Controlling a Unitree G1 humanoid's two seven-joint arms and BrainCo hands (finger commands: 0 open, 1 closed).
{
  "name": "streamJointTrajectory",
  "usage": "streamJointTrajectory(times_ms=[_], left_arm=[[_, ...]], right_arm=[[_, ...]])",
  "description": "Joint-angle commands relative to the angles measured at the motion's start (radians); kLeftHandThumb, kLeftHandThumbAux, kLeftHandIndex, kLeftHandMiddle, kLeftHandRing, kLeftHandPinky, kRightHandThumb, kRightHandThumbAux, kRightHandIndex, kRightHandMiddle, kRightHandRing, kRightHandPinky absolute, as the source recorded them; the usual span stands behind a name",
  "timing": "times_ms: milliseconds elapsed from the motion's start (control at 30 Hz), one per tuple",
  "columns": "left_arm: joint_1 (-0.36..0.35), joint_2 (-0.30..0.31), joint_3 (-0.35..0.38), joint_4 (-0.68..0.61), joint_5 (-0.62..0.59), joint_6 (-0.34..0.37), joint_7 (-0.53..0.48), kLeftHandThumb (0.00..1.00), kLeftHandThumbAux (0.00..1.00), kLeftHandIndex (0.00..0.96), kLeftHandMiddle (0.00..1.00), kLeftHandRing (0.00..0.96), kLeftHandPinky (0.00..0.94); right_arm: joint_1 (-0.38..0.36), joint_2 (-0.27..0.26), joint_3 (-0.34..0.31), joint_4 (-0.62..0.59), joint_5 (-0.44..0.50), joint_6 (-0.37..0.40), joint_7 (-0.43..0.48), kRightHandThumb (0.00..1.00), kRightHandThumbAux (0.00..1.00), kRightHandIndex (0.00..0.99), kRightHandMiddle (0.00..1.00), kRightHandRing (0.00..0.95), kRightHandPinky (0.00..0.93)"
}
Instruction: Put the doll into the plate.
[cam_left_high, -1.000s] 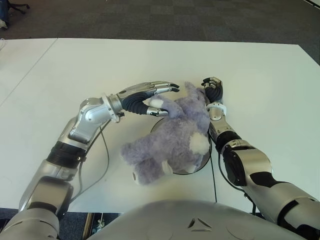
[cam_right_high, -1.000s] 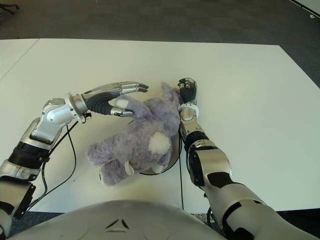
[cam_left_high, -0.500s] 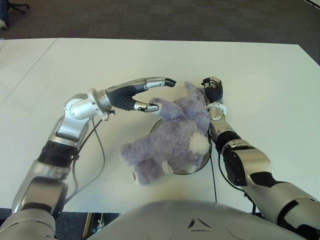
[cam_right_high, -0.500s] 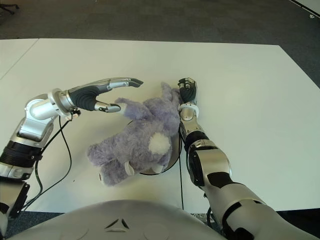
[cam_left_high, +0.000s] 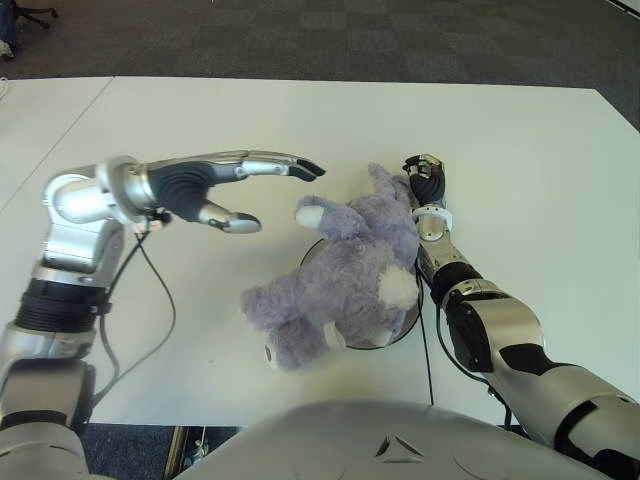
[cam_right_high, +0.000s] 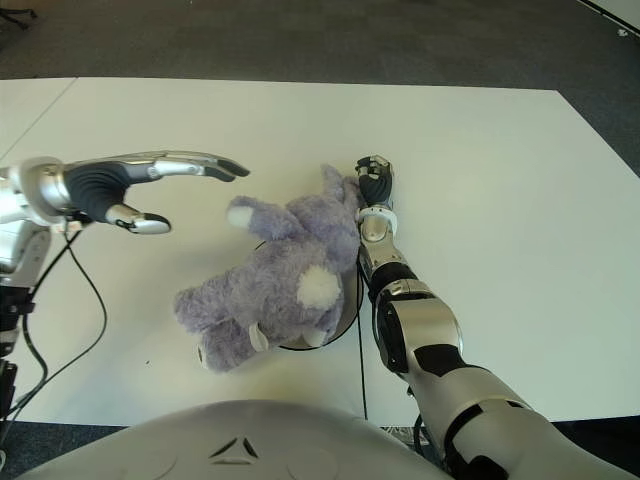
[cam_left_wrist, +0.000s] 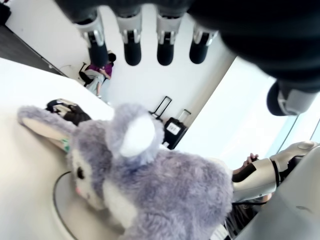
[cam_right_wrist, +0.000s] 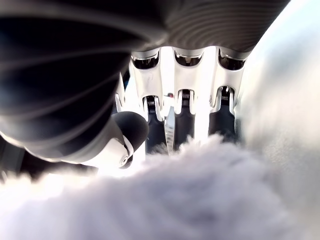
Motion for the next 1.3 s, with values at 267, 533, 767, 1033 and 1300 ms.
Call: streamJointTrajectory(times_ms=[267,533,767,1033,1300], left_arm=[[-0.047,0.067,0.051,0.247,0.201,0.038,0.020,0.454,0.249,0.000,0.000,0.000,0.000],[-0.241,-0.154,-0.054,0.656,0.518,0.029,0.390,0.304,0.363,0.000,0.000,0.000,0.000],[-0.400,-0.387,-0.089,1.049,0.584,0.128,0.700,0.165,0.446,0.000,0.000,0.000,0.000],[-0.462,-0.551,-0.112,1.243,0.640,0.249,0.994,0.040,0.517,0.000,0.000,0.000,0.000],[-0.442,-0.648,-0.100,1.311,0.659,0.315,1.164,0.000,0.522,0.000,0.000,0.000,0.000]], right_arm=[[0.179,0.048,-0.007,0.127,0.005,0.096,0.010,0.828,0.694,0.414,0.458,0.455,0.477],[0.176,0.043,0.000,0.128,-0.002,0.098,0.017,0.829,0.693,0.414,0.459,0.464,0.478],[0.175,0.037,0.009,0.130,-0.009,0.109,0.018,0.828,0.694,0.414,0.459,0.449,0.453],[0.179,0.028,0.014,0.130,-0.012,0.105,0.019,0.827,0.694,0.414,0.460,0.457,0.461],[0.181,0.028,0.010,0.130,-0.008,0.113,0.018,0.827,0.695,0.414,0.458,0.449,0.468]])
